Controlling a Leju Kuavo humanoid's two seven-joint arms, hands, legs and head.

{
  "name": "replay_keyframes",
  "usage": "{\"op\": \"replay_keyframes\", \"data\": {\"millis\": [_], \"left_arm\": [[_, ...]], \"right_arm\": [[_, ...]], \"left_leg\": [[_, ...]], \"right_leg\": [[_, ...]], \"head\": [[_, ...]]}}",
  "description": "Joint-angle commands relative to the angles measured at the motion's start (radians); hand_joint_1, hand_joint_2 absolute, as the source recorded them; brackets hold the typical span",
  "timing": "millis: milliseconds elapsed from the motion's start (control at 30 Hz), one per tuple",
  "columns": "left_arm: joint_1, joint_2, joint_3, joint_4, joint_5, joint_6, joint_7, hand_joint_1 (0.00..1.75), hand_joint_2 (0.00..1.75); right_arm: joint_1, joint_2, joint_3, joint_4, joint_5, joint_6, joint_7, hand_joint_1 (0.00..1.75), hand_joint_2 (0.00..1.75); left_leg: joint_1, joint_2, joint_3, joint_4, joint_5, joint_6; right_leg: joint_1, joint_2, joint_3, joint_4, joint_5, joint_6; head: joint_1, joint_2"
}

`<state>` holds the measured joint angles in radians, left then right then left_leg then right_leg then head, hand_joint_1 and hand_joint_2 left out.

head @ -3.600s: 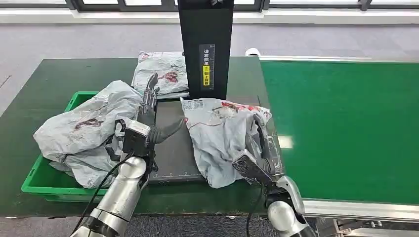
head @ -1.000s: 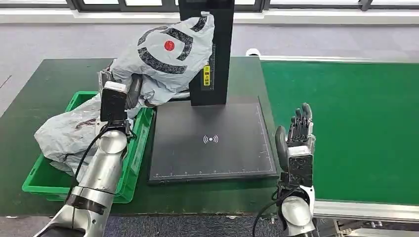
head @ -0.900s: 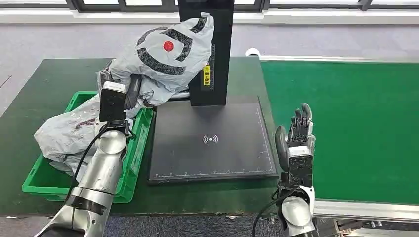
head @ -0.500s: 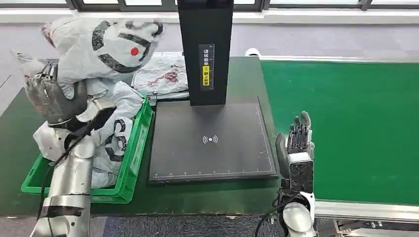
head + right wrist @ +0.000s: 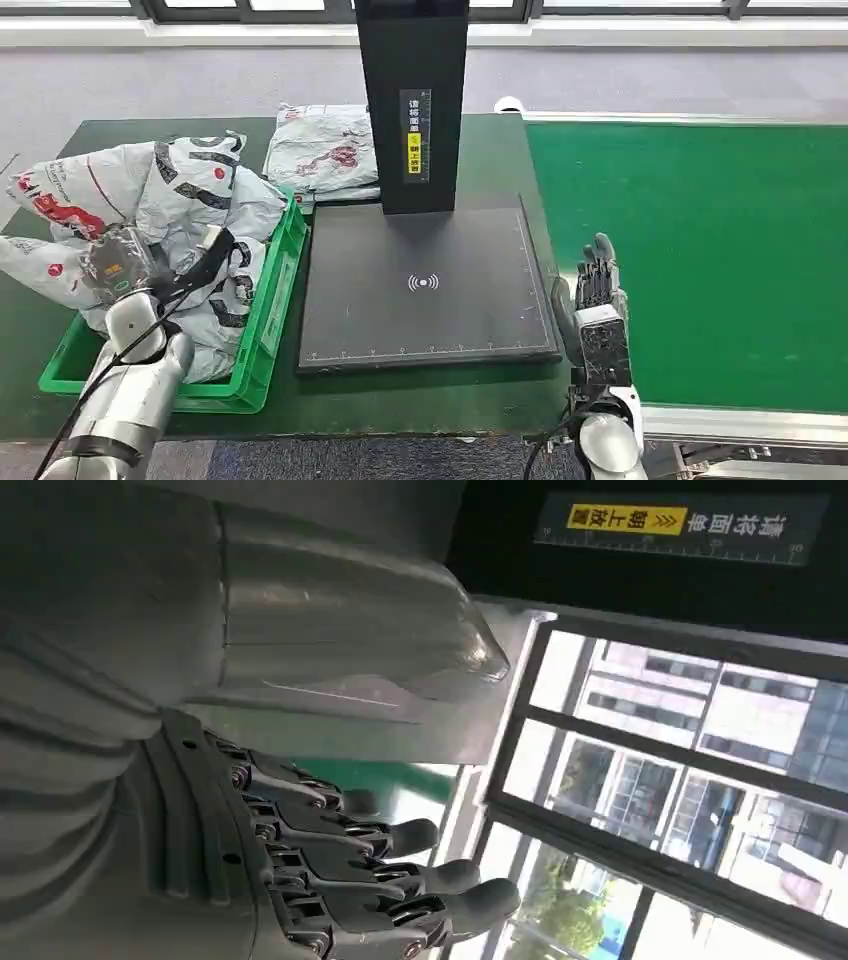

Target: Moved the parcel from conveyor to table for the left to box.

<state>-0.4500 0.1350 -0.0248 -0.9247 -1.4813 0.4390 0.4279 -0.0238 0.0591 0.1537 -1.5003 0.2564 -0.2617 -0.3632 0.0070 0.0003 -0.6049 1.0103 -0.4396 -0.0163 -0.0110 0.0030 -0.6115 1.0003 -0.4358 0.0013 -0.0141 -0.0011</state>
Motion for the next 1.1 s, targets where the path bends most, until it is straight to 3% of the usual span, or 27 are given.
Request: {"op": "replay_keyframes", "data": {"millis": [33,400,500,633,667,800,1100], "left_arm": [[-0.010,-0.081,-0.050,0.041,0.342,-0.231,-0.488,0.00,1.75],[0.005,-0.058,-0.066,0.004,0.400,-0.257,-0.481,0.00,1.75],[0.026,-0.066,-0.031,-0.088,0.462,-0.167,-0.469,0.00,1.75],[0.084,-0.093,0.037,-0.281,0.670,0.012,-0.553,0.00,1.75],[0.099,-0.097,0.045,-0.310,0.704,0.036,-0.572,0.00,0.00],[0.173,-0.127,0.090,-0.418,0.826,0.239,-0.693,0.00,0.00],[0.168,-0.134,0.097,-0.412,0.842,0.259,-0.715,0.00,0.00]], "right_arm": [[-0.040,-0.028,-0.072,0.063,-0.020,0.015,0.006,0.00,1.75],[-0.028,-0.023,-0.073,0.049,-0.018,0.016,0.009,0.00,1.75],[0.046,-0.015,-0.082,-0.020,-0.012,0.014,0.009,0.00,1.75],[0.067,-0.002,-0.077,-0.037,-0.006,0.012,0.016,0.00,1.75],[0.064,0.001,-0.075,-0.031,-0.006,0.011,0.016,0.00,1.75],[0.042,0.011,-0.055,0.019,-0.004,0.005,0.002,0.00,1.75],[0.040,0.011,-0.056,0.020,-0.004,0.004,0.002,0.00,1.75]], "left_leg": [[0.000,-0.006,0.003,-0.002,0.001,0.001],[0.000,-0.006,0.003,-0.002,0.000,0.001],[0.000,-0.006,0.004,-0.002,-0.001,0.001],[0.000,-0.007,0.000,0.000,-0.001,0.001],[0.001,-0.007,0.002,0.000,-0.002,0.002],[0.000,-0.001,0.005,-0.002,-0.003,0.001],[0.000,-0.002,0.003,-0.002,-0.003,0.001]], "right_leg": [[0.000,-0.006,0.005,-0.003,-0.001,0.001],[-0.001,-0.007,0.006,-0.003,-0.001,0.001],[0.000,-0.007,0.007,-0.003,-0.002,0.001],[0.000,-0.007,0.004,-0.001,-0.002,0.002],[0.000,-0.007,0.006,-0.002,-0.003,0.001],[0.000,-0.001,0.006,-0.003,-0.002,0.001],[0.000,-0.003,0.005,-0.003,-0.002,0.001]], "head": [[0.000,0.000],[0.000,0.000],[0.000,0.000],[0.000,0.000],[0.000,0.000],[0.000,0.000],[0.000,0.000]]}}
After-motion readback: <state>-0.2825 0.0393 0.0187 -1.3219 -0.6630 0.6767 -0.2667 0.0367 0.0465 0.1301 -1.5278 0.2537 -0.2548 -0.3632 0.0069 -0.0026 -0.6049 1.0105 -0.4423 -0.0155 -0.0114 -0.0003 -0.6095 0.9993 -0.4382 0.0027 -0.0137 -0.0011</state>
